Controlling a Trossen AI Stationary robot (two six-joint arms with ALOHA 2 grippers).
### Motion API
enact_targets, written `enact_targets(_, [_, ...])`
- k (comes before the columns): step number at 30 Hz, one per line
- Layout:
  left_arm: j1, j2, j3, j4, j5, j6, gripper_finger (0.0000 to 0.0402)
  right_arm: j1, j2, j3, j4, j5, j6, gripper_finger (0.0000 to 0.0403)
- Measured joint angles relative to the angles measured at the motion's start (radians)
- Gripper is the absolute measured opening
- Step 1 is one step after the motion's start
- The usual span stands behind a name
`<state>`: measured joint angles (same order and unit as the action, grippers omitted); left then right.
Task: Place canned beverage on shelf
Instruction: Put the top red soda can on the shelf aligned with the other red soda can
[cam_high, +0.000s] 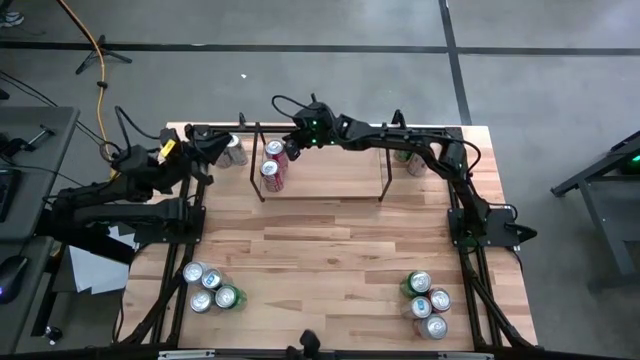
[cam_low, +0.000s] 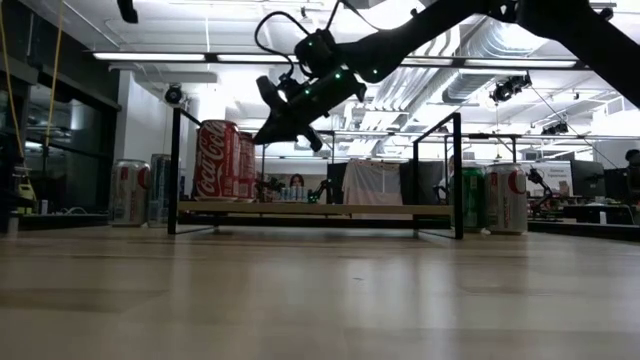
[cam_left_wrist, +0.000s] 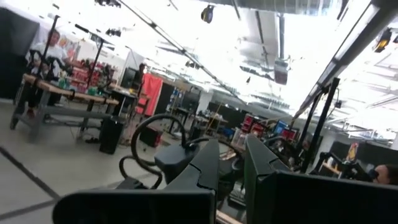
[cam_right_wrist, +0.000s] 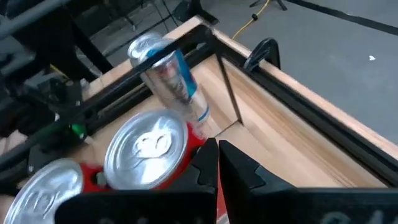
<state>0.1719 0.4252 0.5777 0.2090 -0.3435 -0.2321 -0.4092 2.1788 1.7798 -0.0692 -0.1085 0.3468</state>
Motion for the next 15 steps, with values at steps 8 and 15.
enact_targets(8, [0.0,0.002,0.049,0.007,0.0,0.052,0.0,-0.045,0.014,0.085,-0.039,-0.042,0.132,0.0])
enact_targets(15, [0.0,0.008,0.062,0.003,0.0,0.069,0.0,-0.095,0.129,0.379,-0.347,-0.18,0.223,0.0])
